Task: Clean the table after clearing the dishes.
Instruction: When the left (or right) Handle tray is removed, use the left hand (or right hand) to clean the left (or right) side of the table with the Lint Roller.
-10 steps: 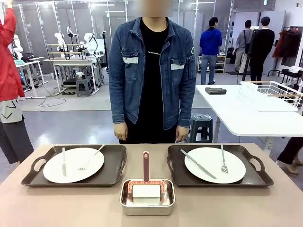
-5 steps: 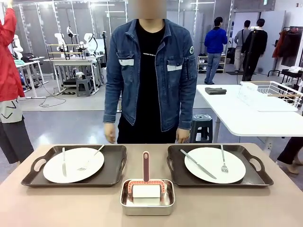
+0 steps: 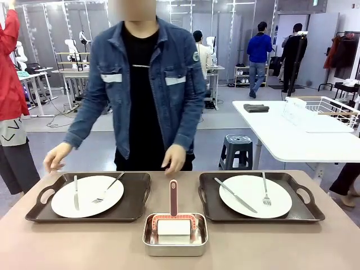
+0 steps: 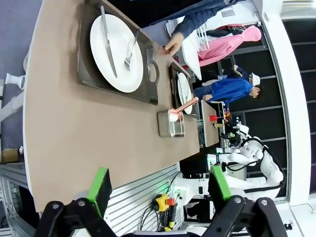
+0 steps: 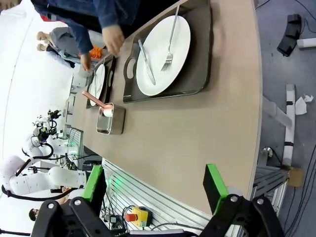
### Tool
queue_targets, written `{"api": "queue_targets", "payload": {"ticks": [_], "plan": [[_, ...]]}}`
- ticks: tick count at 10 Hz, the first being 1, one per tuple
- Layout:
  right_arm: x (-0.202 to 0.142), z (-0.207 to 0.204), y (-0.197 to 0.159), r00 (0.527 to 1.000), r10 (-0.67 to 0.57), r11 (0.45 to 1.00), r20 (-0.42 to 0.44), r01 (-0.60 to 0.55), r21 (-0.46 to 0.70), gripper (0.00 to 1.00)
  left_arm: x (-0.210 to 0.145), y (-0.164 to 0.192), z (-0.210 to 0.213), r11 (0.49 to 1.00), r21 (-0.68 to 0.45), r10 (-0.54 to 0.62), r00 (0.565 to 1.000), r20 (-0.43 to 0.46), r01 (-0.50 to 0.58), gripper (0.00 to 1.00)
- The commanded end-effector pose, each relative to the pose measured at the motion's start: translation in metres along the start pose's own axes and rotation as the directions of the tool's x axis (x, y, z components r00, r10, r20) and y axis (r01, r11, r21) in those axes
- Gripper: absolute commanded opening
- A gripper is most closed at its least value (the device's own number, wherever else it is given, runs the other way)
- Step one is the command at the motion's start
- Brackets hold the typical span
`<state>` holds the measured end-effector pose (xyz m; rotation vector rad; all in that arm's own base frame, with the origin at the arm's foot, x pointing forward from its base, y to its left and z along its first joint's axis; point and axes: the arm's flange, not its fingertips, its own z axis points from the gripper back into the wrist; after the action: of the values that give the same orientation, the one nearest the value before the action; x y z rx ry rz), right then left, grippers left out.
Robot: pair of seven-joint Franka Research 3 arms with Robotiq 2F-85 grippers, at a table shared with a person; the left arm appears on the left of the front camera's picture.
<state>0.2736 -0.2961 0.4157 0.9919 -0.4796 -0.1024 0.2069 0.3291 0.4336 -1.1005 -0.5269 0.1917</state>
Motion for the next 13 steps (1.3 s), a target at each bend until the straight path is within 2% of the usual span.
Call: {"api": "queue_targets", "payload": {"ticks": [1, 13], "plan": [[-0.0019, 0.0035, 0.0043, 1.000, -0.004, 1.000, 0.006, 0.004, 0.009, 1.00, -0.0029, -0.0021, 0.0035, 1.000, -0.014, -0.013, 1.000, 0.011, 0.013, 1.00], [-0.0019, 0.0035, 0.0043, 1.000, -0.004, 1.000, 0.006, 0.004, 0.009, 1.00, -0.0029, -0.0021, 0.0035, 1.000, -0.014, -0.013, 1.000, 0.011, 0.013, 1.00]]}}
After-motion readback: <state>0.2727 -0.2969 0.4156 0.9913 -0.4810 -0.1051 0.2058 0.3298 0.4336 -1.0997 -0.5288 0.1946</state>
